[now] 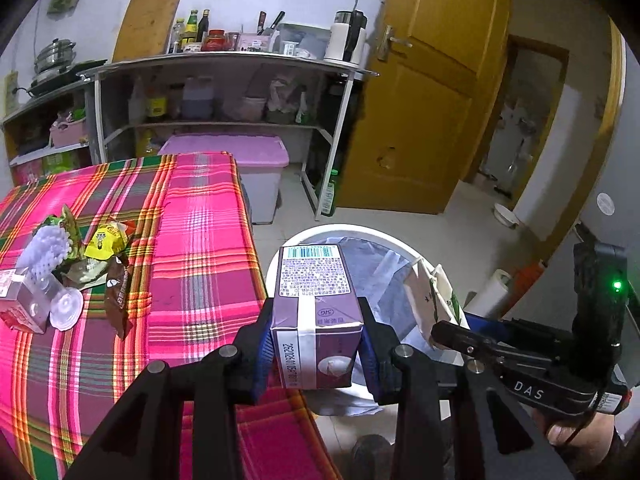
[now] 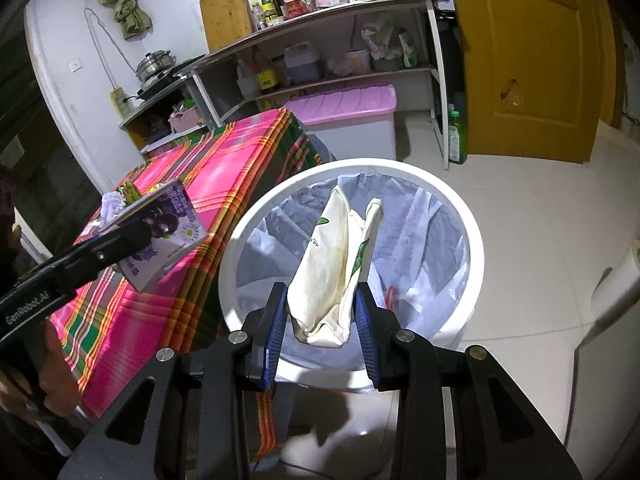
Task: Collect trash
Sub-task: 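Carry the paper bag over the bin with the right tool and release it, then carry the milk carton over the bin with the left tool and release it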
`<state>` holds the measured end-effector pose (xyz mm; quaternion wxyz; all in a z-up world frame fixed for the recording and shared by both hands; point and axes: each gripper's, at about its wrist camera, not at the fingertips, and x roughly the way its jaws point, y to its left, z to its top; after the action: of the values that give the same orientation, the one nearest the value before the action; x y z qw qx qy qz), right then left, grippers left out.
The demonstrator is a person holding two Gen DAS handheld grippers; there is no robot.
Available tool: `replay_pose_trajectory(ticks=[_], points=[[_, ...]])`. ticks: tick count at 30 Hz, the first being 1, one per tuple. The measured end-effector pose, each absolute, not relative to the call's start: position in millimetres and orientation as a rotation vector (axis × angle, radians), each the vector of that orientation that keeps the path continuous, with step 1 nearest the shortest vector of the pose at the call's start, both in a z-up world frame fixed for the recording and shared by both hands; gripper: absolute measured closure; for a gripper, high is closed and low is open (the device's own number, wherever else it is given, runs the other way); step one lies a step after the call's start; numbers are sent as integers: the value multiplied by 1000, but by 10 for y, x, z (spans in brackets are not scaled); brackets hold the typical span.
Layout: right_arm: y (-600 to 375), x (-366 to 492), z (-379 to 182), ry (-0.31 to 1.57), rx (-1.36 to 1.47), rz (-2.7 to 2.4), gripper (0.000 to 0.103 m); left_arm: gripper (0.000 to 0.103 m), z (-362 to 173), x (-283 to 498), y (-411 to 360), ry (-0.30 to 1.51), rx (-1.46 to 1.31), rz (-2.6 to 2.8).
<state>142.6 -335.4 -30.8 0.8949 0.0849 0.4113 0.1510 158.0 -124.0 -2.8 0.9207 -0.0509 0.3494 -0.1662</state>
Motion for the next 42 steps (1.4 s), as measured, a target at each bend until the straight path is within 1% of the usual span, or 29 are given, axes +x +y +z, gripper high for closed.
replay_pose_trajectory(ticks=[6,11,12,13,15,31,42], points=[[-3334,1496,-368,870,174,307,68,66,-32,1573,-1214,716,-109,-332],[-3296,1578,-445,913,156,316,63,66,-47,1594,-1172,719,-117,-323],[-3293,1598,-468,919,153,312,61,66,-48,1598,-1157,719,-119,-319],[-3291,1615,-490,927,153,309,53,66,-55,1590,-1151,718,-120,-316],[-3292,1628,-524,934,158,309,43,66,-65,1600,-1114,720,-124,-306],[-3335,1527,-434,895,176,314,42,66,-138,1659,-980,731,-141,-278],[-3159,1358,-268,866,147,346,42,66,-171,1494,-736,736,-163,-241]])
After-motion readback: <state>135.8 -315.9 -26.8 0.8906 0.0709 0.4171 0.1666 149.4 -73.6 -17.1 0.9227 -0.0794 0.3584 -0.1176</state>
